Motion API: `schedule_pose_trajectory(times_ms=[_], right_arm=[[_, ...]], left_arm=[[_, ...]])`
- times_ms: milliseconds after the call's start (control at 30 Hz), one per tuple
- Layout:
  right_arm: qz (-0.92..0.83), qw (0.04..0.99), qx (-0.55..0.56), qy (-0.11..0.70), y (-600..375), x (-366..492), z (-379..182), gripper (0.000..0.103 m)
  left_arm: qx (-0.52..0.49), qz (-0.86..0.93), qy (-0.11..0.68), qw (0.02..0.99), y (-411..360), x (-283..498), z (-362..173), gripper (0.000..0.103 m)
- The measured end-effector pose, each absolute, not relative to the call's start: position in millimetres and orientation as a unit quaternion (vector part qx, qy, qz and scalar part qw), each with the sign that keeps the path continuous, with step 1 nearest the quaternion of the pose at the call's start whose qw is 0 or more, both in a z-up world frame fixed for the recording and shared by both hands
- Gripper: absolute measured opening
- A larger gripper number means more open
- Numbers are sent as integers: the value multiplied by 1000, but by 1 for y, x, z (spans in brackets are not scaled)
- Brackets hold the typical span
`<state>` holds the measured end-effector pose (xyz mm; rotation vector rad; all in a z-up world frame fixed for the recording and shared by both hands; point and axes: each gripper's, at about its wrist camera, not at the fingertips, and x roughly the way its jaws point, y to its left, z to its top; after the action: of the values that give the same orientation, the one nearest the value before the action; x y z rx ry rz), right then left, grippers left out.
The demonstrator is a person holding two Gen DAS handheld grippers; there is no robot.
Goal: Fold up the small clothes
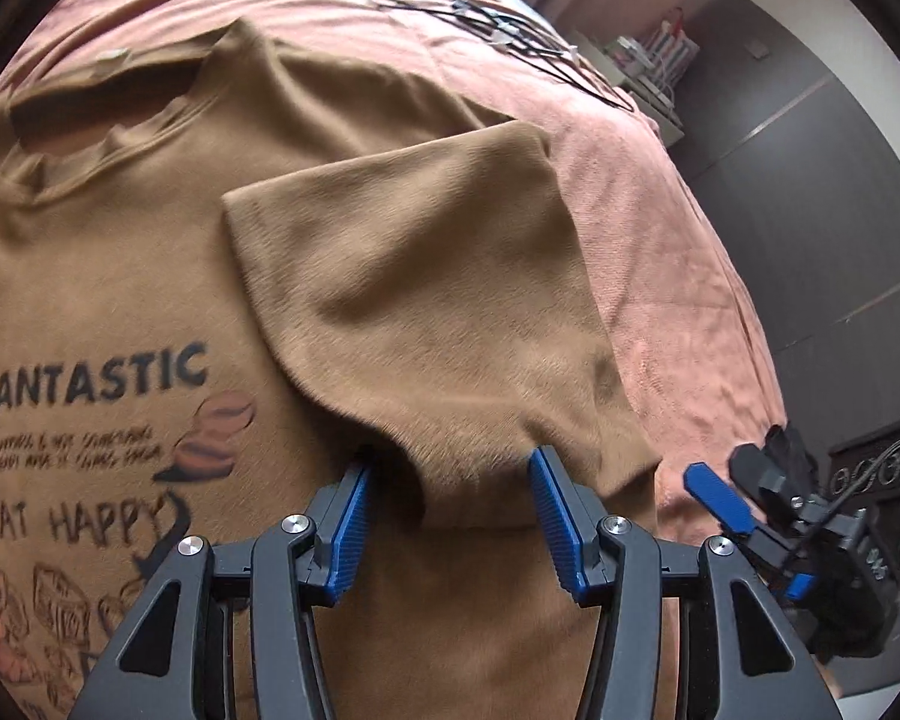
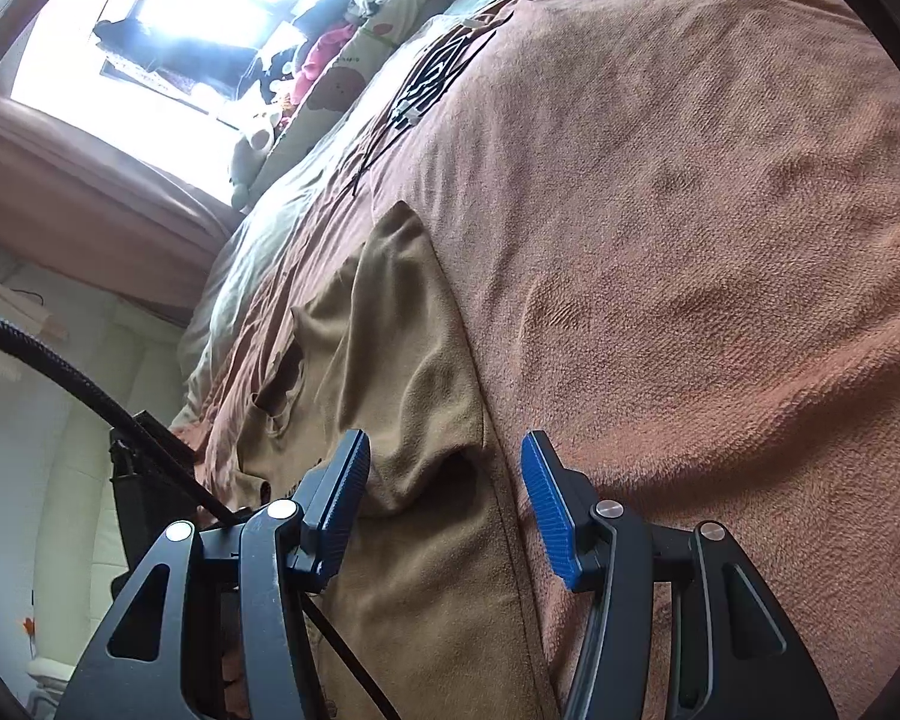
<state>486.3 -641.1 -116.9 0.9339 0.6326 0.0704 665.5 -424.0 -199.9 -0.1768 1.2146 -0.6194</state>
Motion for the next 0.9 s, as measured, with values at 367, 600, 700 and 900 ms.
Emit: schedule_pose_trajectory(times_ms=[367, 600, 700, 900], right_arm=[[27, 840, 454, 295, -647, 481, -120, 51], [29, 841, 458, 289, -648, 479, -118, 51], [33, 843, 452, 290, -644, 482, -117, 51], [36, 851, 433, 297, -636, 488, -115, 51]], left_arm=[[-13, -324, 566, 758, -442, 657, -199, 18], [-28, -340, 575, 743, -434, 655, -163, 18], [-22, -334, 588, 736, -431, 653, -157, 19], [5, -315, 609, 728, -418, 650, -157, 40]])
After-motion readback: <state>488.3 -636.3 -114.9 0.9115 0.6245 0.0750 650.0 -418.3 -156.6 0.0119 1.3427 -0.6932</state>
